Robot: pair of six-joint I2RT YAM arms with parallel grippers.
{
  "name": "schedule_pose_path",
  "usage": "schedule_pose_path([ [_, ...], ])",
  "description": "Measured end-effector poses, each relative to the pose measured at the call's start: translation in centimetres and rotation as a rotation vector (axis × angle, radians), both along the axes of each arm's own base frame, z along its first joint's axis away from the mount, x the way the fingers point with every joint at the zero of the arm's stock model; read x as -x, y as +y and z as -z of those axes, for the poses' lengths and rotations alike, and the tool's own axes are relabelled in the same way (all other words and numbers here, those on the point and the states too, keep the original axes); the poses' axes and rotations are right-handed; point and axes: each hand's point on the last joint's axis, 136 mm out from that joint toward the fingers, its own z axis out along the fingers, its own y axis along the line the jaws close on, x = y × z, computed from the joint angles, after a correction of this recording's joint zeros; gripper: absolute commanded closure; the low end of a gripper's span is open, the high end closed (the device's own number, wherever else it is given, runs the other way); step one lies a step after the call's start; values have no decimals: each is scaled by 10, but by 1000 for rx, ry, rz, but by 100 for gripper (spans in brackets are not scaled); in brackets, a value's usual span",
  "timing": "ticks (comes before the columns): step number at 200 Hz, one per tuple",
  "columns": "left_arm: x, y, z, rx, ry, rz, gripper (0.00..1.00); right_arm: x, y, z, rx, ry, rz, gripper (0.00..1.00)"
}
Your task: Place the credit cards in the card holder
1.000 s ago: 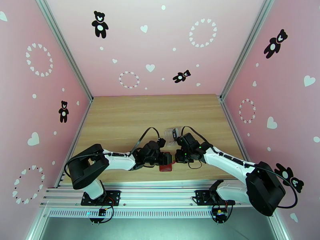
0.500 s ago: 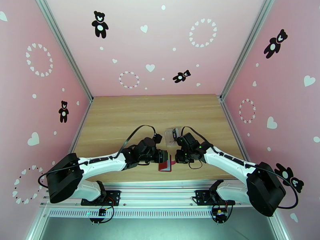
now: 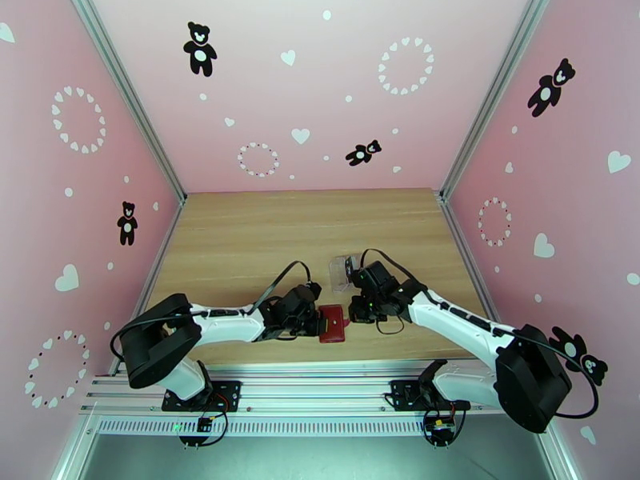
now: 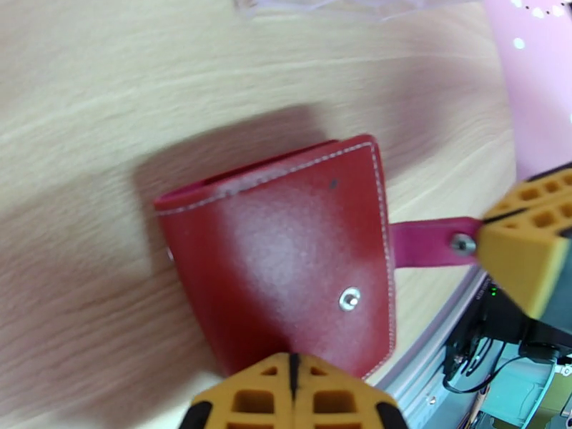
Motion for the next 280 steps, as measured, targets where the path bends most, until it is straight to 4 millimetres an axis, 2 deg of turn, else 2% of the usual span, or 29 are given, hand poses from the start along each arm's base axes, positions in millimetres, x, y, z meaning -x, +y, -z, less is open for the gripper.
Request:
schedule_pose_path([
  [33,-2,-5,1,9,1,4,100,1,5,1,-16,24,-15,100],
  [131,-2,-9,0,24,0,9,100,6,26,32,-21,114,-65,100],
  [280,-2,-10,1,27,5,6,100,1,34,33,-38,107,-71,100],
])
